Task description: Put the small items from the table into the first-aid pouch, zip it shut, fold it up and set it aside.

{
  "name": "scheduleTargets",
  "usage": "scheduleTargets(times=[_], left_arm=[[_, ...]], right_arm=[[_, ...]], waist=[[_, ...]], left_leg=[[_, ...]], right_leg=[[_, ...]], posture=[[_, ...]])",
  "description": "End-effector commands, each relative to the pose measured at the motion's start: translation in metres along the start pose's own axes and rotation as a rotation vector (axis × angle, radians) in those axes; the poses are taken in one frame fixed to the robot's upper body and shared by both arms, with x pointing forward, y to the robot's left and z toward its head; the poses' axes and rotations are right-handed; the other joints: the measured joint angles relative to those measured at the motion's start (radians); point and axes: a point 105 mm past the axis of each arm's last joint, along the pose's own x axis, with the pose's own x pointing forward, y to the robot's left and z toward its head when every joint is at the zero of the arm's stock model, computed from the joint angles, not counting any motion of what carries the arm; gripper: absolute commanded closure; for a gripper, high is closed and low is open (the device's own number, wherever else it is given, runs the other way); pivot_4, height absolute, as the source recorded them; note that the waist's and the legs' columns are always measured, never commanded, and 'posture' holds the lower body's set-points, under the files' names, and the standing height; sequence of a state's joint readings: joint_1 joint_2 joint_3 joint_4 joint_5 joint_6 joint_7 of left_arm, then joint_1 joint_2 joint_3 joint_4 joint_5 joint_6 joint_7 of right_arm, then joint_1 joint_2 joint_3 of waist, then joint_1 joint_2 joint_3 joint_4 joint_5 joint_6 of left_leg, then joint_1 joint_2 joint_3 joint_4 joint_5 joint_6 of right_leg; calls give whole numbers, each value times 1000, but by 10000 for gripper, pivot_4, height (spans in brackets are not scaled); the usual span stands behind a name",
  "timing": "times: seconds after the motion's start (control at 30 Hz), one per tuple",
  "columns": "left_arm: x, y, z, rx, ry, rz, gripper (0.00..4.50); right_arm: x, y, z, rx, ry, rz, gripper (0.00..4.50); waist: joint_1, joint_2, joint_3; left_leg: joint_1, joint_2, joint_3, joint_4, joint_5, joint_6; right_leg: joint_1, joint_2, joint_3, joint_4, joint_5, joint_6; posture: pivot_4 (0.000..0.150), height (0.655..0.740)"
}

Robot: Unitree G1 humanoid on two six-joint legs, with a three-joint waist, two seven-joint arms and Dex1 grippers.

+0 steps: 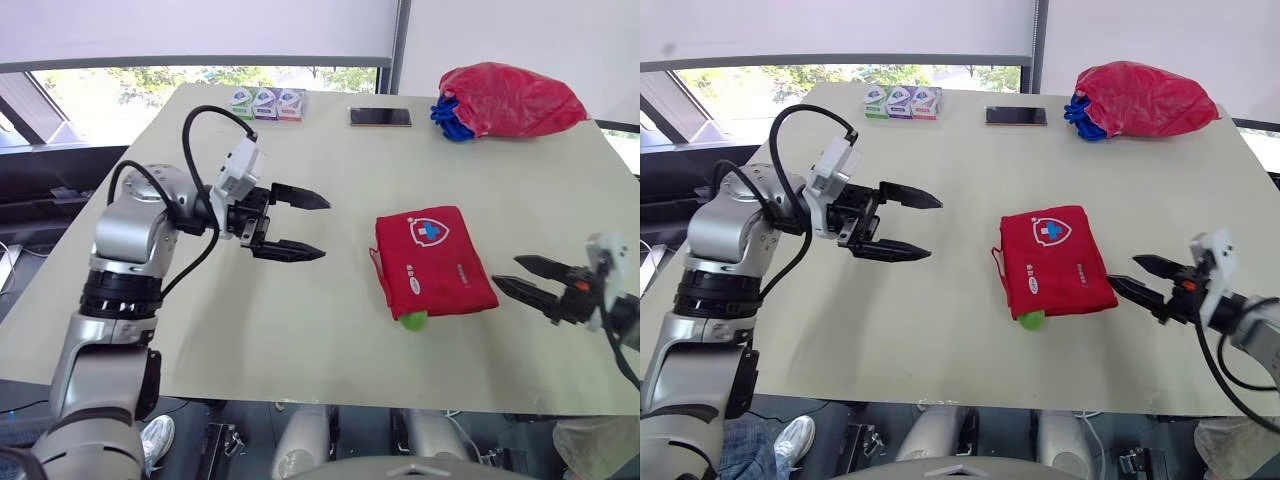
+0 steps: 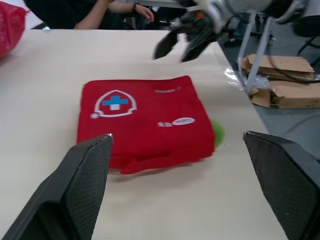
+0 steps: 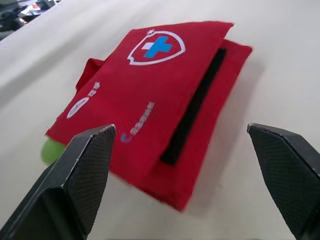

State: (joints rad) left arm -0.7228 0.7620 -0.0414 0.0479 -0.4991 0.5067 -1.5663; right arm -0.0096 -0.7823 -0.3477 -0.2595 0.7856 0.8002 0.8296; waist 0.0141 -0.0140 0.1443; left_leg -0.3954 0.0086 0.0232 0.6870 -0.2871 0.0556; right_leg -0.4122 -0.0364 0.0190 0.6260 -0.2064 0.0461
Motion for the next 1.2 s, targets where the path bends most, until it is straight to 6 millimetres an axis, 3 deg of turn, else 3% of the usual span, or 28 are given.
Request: scheduleTargets(times=[0.03,0.17,0.27,0.37,0.4,0.5,0.53,0.57,0.63,0.77,1.0,1.2], left_arm=[[-5,-12,16,33,-2,-27,409],[-7,-16,22,38,10,-22,409],[-6,-16,23,37,9,-12,409],[-7,-15,20,38,17,9,0],[-7,-15,20,34,14,13,0],[-6,-14,19,30,10,28,0],[-6,-12,19,33,7,40,0],[-6,-10,19,35,0,52,0],[-5,-6,23,49,-18,75,0],[-1,5,30,62,-53,120,0],[4,28,39,42,-116,216,0],[7,36,43,46,-130,228,0]], right_arm=[[11,-4,-13,4,142,42,0],[35,-3,-23,84,265,140,0],[41,-1,-29,108,323,177,0],[45,7,-30,146,331,229,12637],[45,9,-27,157,316,239,14581],[45,11,-17,199,248,236,31925],[44,8,-12,218,206,210,31925],[42,4,-7,237,166,180,34631],[39,-10,5,271,72,88,43633],[33,-41,29,372,-126,-93,44813],[32,-105,51,618,-488,-500,44813],[52,-109,68,821,-727,-631,44813]], waist=[[5,0,0],[-8,-1,2],[-14,-2,2],[-12,-2,3],[-13,-2,3],[-16,-2,3],[-17,-2,3],[-17,-2,3],[-16,-2,3],[-13,-2,3],[-22,-2,4],[-35,1,5]], left_leg=[[0,0,0,0,0,0],[0,0,1,0,0,0],[1,0,1,0,0,0],[0,0,-1,0,0,0],[0,0,0,0,0,0],[0,0,0,0,0,0],[0,0,0,0,0,0],[0,0,0,0,0,0],[0,0,0,0,0,0],[0,0,0,0,0,0],[0,0,0,-1,0,0],[-1,0,2,-3,3,-4]], right_leg=[[0,0,0,0,0,0],[0,1,1,0,0,0],[0,1,1,0,0,1],[0,2,-1,0,2,4],[0,2,-1,0,2,4],[0,1,0,0,2,4],[0,1,0,0,2,4],[0,1,0,0,2,4],[0,2,0,0,2,4],[0,1,0,0,2,4],[-1,2,1,1,3,4],[-3,2,3,1,3,4]], posture=[[1500,7400],[1500,7400],[1500,7400],[1500,7400],[1500,7400],[1500,7400],[1500,7400],[1500,7400],[1500,7400],[1500,7400],[1500,7400],[1500,7400]])
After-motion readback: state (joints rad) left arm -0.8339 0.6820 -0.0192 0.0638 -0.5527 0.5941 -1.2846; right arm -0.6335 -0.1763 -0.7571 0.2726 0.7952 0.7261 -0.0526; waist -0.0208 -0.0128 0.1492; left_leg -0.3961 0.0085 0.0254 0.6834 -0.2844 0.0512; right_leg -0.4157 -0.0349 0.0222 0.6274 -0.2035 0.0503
